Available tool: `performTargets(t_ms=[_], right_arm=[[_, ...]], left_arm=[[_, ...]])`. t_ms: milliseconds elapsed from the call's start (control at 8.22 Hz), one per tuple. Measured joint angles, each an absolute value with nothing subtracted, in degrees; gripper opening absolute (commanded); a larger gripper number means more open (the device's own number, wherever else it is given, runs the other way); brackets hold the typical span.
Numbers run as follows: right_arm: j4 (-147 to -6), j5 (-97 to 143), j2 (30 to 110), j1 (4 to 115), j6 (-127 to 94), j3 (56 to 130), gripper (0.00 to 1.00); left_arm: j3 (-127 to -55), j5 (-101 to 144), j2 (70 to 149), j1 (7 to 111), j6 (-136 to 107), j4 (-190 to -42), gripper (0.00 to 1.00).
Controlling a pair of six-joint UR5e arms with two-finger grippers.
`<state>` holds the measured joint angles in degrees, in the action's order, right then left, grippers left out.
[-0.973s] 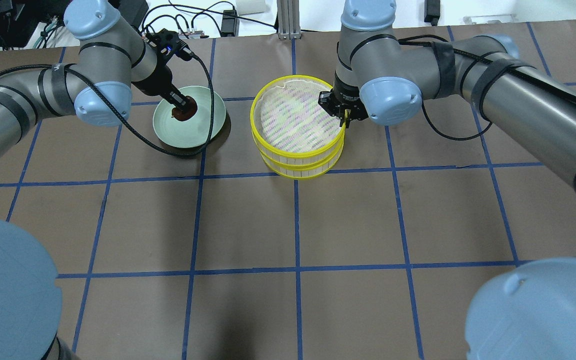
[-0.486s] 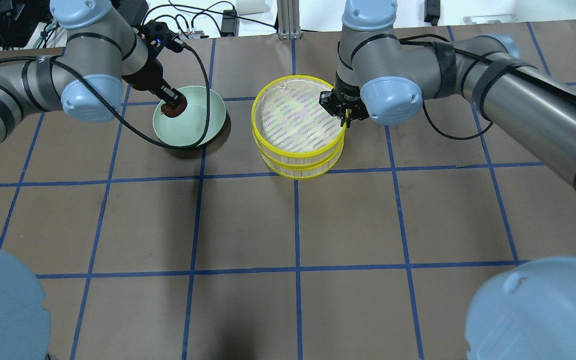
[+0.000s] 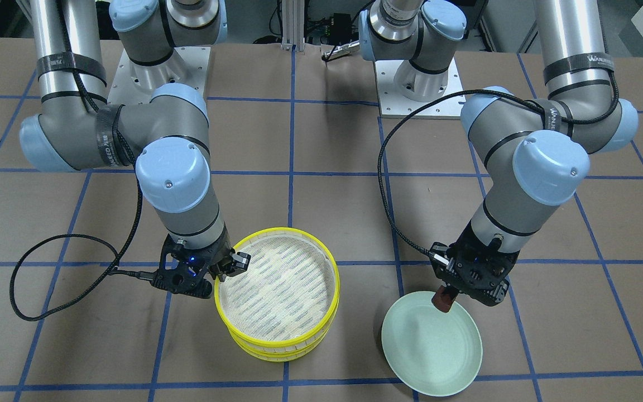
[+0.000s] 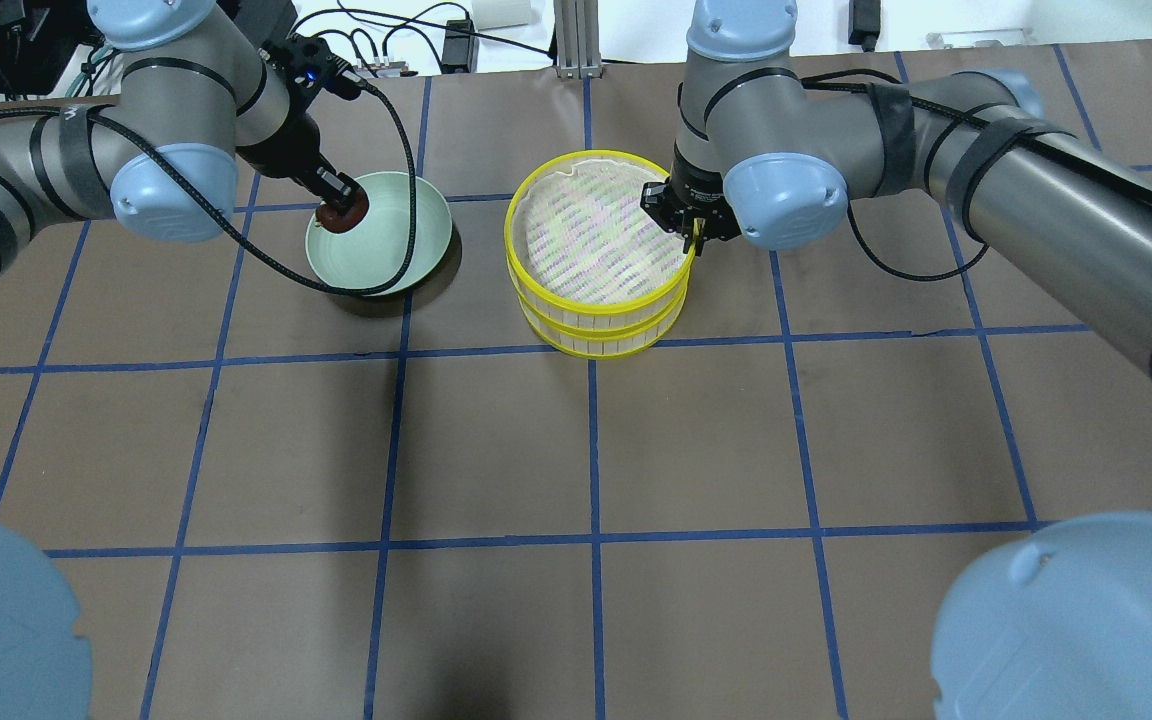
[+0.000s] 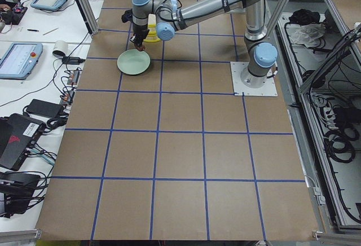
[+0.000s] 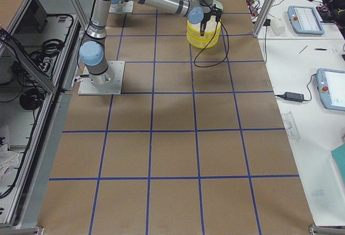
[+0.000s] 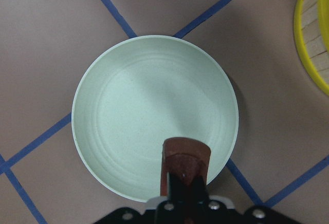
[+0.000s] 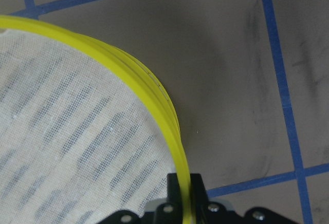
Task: Place buns in different layers of steamer
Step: 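Lift the brown bun out of the bowl with the left gripper, then carry the brown bun over the steamer with left while right withdraws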
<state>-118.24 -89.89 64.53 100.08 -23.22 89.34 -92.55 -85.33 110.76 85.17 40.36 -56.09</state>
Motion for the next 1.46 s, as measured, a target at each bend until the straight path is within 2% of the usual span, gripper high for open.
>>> performTargets(t_ms=[486, 851, 1095, 1216, 1459], right_arm=[[-118.2, -89.9, 64.6, 100.0, -23.5, 89.4, 0.00], [-118.2, -90.0, 64.5, 100.0, -23.3, 89.4, 0.05], [-118.2, -90.0, 64.6, 100.0, -23.8, 89.5, 0.12], [-118.2, -89.9, 64.7, 100.0, -23.9, 89.5, 0.23], [-118.2, -89.7, 64.7, 100.0, -24.0, 89.6, 0.36]], left_arm=[[-92.5, -85.0, 109.6, 85.3, 36.9, -56.1, 0.00], [-92.5, -84.7, 108.5, 85.6, 33.8, -56.1, 0.00], [-92.5, -84.4, 107.9, 85.8, 31.7, -56.1, 0.00], [-92.6, -84.3, 107.4, 86.2, 30.0, -56.1, 0.00], [-92.6, -82.6, 106.9, 88.1, 22.5, -56.0, 0.00]])
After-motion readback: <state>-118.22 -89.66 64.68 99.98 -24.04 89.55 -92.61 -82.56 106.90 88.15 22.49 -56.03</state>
